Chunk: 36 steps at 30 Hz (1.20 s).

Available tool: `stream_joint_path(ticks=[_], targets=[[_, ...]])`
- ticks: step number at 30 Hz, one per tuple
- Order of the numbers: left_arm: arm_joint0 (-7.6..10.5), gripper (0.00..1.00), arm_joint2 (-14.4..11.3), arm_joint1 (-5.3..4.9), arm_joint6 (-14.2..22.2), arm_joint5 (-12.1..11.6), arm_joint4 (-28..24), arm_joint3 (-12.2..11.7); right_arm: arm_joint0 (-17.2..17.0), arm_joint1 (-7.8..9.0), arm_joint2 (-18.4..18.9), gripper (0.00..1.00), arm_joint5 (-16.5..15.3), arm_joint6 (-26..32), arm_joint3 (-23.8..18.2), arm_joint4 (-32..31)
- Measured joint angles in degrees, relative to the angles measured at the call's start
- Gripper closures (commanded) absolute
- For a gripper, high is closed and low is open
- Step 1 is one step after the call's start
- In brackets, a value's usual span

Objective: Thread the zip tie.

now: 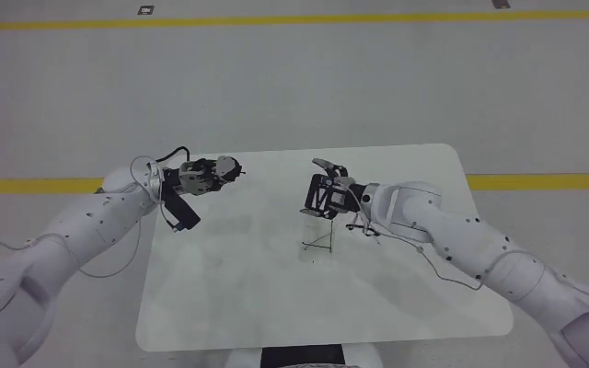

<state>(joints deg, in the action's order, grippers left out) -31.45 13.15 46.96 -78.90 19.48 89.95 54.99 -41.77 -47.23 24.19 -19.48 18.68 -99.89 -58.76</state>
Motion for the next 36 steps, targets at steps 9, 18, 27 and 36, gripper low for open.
stream_joint_path(ticks=[9,18,27,36], targets=[[0.0,1.0,0.0,0.0,0.0,0.0,0.0,0.0,5.0,-0.06,-3.9,0.0,0.0,8.3,-0.7,17.2],[0.0,1.0,0.0,0.0,0.0,0.0,0.0,0.0,3.3,-1.04,-3.3,0.0,2.4,11.6,1.8,21.9],[0.0,1.0,0.0,0.0,0.0,0.0,0.0,0.0,1.2,-4.3,-1.3,0.0,13.3,21.1,9.2,42.2],[0.0,1.0,0.0,0.0,0.0,0.0,0.0,0.0,1.1,-4.36,-1.1,0.0,13.4,20.8,9.3,42.9]])
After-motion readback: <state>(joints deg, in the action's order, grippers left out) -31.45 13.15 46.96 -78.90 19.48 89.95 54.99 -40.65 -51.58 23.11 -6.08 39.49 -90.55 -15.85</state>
